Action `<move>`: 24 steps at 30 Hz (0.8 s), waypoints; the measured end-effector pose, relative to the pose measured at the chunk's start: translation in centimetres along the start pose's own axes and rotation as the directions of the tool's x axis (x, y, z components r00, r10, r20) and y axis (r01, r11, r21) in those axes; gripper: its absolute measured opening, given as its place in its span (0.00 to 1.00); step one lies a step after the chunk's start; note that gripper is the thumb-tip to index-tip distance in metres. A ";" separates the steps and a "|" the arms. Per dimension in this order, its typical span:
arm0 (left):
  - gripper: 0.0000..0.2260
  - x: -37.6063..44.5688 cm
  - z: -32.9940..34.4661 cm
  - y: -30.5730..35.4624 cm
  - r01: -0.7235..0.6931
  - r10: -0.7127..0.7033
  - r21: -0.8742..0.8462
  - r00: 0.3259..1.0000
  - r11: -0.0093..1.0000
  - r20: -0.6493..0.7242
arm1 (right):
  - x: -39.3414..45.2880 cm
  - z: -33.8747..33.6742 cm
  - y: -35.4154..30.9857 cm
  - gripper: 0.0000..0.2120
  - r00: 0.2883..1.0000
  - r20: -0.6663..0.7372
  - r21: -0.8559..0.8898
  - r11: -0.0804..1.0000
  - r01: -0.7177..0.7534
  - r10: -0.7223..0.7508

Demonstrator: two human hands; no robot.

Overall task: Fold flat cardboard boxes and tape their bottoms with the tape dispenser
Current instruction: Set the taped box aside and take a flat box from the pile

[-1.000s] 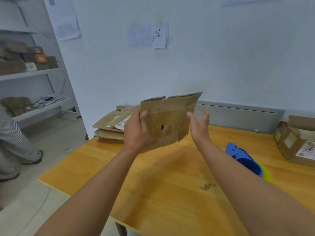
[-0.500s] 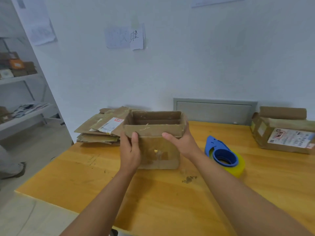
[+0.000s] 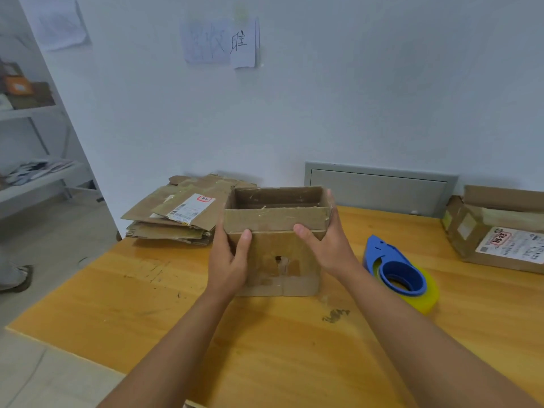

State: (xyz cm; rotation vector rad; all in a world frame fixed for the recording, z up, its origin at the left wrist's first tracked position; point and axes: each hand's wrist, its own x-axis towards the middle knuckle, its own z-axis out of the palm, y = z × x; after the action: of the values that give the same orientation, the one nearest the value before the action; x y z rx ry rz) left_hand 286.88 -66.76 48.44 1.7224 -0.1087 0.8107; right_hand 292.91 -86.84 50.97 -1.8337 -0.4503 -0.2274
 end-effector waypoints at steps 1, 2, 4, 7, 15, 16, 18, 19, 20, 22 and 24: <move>0.25 0.1 -0.1 0.2 0.003 -0.003 -0.006 1.000 1.000 0.000 | -0.1 -0.2 0.0 0.54 1.000 0.011 0.011 1.000 -0.002 0.002; 0.23 0.3 -0.2 0.5 0.006 -0.006 -0.020 1.000 1.000 -0.005 | -0.2 -0.4 0.0 0.54 1.000 0.020 0.024 1.000 -0.003 0.002; 0.22 0.9 -0.6 1.1 0.007 -0.009 -0.081 0.999 0.997 -0.033 | -0.3 -0.8 -0.2 0.53 1.000 0.031 0.055 0.998 -0.005 0.004; 0.25 2.6 -1.4 2.1 0.048 -0.051 -0.114 0.998 0.992 -0.024 | 0.0 -1.5 -0.8 0.50 0.999 0.047 0.063 0.998 0.017 -0.019; 0.18 4.9 -1.9 3.0 -0.052 0.047 0.079 0.997 0.995 0.060 | 2.5 -3.2 -1.8 0.32 0.990 0.115 -0.130 0.987 0.095 -0.081; 0.18 5.1 -1.9 3.0 -0.061 0.055 0.081 0.996 0.995 0.065 | 2.9 -3.5 -1.9 0.33 0.986 0.149 -0.142 0.985 0.098 -0.077; 0.18 5.2 -1.9 3.1 -0.048 0.043 0.067 0.996 0.997 0.081 | 3.5 -4.0 -2.2 0.41 0.974 0.223 -0.122 0.990 0.074 -0.046; 0.18 5.2 -1.9 3.1 -0.034 0.028 0.058 0.995 0.998 0.091 | 3.8 -4.2 -2.2 0.45 0.968 0.249 -0.105 0.993 0.047 -0.020; 0.18 5.2 -1.9 3.1 -0.018 0.013 0.050 0.995 0.999 0.101 | 3.9 -4.3 -2.2 0.49 0.965 0.261 -0.095 0.995 0.024 0.002; 0.18 5.1 -1.8 3.0 0.012 -0.014 0.019 0.993 1.000 0.117 | 4.0 -4.2 -2.1 0.51 0.965 0.261 -0.083 0.997 0.001 0.021; 0.18 5.1 -1.9 3.0 0.032 -0.032 0.002 0.991 0.999 0.130 | 3.8 -3.9 -1.8 0.47 0.969 0.247 -0.073 0.997 0.007 0.011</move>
State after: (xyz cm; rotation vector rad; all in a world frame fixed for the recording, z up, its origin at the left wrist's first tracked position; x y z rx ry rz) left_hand 288.46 -64.38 53.94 1.7717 -0.1692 0.6753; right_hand 295.85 -89.41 55.18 -1.9433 -0.6204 -0.0121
